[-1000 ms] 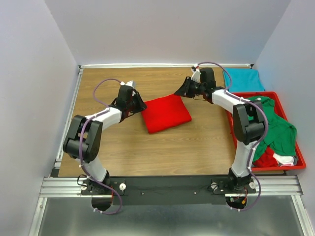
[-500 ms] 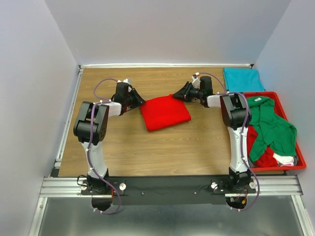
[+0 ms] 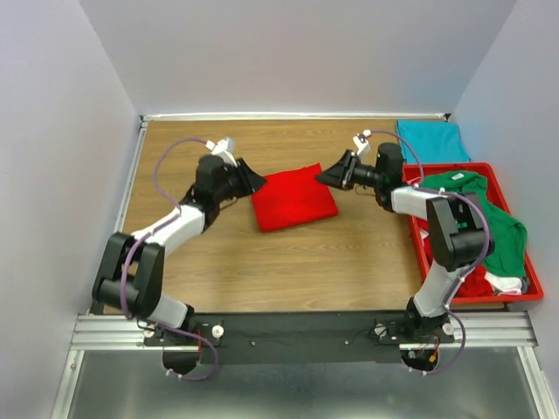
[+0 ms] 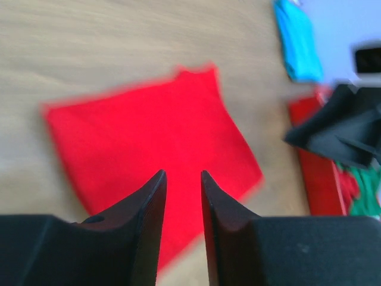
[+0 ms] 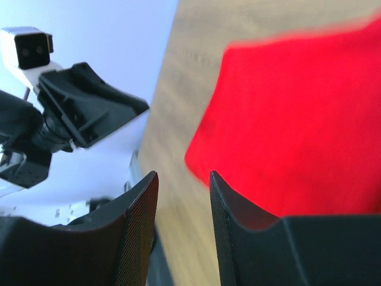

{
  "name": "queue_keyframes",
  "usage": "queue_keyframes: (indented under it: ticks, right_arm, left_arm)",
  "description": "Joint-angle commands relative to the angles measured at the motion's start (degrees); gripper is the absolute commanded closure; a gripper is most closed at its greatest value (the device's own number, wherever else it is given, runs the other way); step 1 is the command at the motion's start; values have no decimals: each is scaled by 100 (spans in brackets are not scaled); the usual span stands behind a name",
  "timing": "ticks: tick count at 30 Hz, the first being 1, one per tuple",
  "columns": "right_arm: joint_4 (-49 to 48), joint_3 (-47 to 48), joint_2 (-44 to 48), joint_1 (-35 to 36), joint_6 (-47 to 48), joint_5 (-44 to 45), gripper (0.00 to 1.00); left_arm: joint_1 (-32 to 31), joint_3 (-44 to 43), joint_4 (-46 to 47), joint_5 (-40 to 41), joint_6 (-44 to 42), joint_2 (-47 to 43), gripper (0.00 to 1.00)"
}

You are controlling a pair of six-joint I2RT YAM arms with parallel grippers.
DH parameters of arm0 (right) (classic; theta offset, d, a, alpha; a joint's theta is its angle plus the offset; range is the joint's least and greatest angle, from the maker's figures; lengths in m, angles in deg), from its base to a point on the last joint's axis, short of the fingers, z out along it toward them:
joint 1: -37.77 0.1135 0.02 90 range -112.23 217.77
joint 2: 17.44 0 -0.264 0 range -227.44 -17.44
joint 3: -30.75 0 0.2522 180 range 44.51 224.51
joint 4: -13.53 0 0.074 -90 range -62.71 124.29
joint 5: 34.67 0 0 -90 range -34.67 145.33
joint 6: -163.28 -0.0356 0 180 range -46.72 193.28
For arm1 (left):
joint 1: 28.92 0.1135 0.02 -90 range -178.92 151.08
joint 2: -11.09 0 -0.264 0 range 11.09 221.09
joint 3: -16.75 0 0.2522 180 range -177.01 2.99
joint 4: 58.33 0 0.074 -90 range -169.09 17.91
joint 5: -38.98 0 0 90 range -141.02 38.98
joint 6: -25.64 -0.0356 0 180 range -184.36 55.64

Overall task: Fold and stack the t-shirts
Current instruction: Fold the tshirt

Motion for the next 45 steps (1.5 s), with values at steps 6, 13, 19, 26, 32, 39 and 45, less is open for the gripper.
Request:
queue_keyframes:
  ticks: [6, 13, 19, 26, 32, 39, 45]
  right_arm:
    - [-257, -1280, -209, 43, 390, -129, 53]
    - [-337, -1694, -686, -362, 628, 64, 55]
    - [224, -1343, 183, -125, 566, 3, 51]
    - [261, -175, 335, 1236, 40, 336, 44]
    - [-222, 669, -1044, 2080, -540, 818, 41]
    - [-328, 951, -2434, 2143, -796, 1075, 40]
    - [188, 987, -1463, 2082, -394, 899, 39]
  left_arm:
    - [-590, 1586, 618, 6, 302, 424, 72]
    - [-238, 2183, 839, -55, 548, 674, 78]
    - [-238, 1877, 22, 130, 250, -274, 71]
    - [-230, 1200, -1419, 1262, -269, -2085, 47]
    - [-203, 1024, -2053, 2282, -664, -3193, 41]
    - [-203, 1129, -2273, 2503, -981, -3457, 40]
    - [-203, 1033, -2247, 2398, -1131, -3353, 40]
